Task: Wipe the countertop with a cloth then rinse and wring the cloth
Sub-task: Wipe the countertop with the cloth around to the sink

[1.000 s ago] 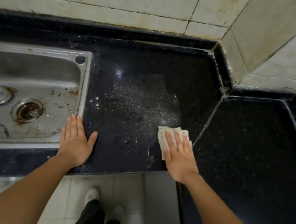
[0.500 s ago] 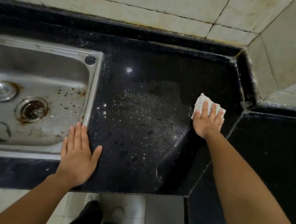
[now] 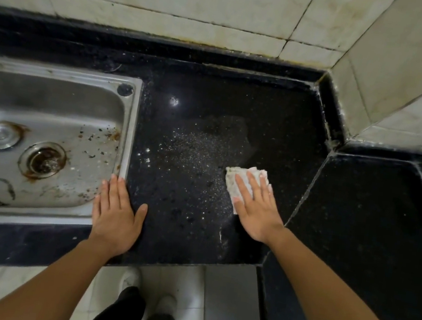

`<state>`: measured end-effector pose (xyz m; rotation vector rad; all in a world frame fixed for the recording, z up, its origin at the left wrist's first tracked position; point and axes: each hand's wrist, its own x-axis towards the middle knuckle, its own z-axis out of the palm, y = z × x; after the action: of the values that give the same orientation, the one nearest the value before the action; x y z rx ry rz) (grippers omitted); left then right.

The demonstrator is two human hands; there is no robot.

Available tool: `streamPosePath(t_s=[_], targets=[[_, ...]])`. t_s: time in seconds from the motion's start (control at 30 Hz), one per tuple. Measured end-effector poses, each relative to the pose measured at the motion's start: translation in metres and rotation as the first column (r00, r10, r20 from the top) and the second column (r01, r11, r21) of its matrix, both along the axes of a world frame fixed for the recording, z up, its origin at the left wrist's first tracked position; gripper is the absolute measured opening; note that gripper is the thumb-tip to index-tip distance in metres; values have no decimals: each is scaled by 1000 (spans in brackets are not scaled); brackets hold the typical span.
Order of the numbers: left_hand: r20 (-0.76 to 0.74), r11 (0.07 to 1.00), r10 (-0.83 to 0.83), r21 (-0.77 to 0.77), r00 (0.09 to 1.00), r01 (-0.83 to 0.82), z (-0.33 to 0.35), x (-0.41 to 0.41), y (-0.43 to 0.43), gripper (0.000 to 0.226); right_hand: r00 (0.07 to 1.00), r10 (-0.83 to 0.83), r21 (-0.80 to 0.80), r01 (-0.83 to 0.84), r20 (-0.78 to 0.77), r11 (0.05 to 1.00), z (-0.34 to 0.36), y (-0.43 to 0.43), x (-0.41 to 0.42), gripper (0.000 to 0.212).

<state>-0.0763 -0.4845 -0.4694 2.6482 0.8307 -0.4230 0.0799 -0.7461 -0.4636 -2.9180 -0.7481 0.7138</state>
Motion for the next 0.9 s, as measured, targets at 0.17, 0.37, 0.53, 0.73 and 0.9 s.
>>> streamPosePath(t_s=[0.17,0.37,0.53,0.73,0.9], targets=[[1,1000,-7,-17,1000,7,0,1,1,78,999,50,38,-50,2,998,-2,17,-64,63],[-20,998,-33,-47,999,32,1,0,5,79,992,124,79,-125,20,989,-4,37,-105,55],[-12,996,-65,-58,998,64,0,-3,8,79,994,96,30,-98,52,995,-4,-17,-97,59],[-4,995,-73,-62,997,73,-3,-4,8,80,927,-352,-113,367,130,923,-14,-55,-97,67],[-6,994,-72,-86,997,71,-4,-3,9,80,930,-360,-102,366,65,925,-49,-1,-121,98]])
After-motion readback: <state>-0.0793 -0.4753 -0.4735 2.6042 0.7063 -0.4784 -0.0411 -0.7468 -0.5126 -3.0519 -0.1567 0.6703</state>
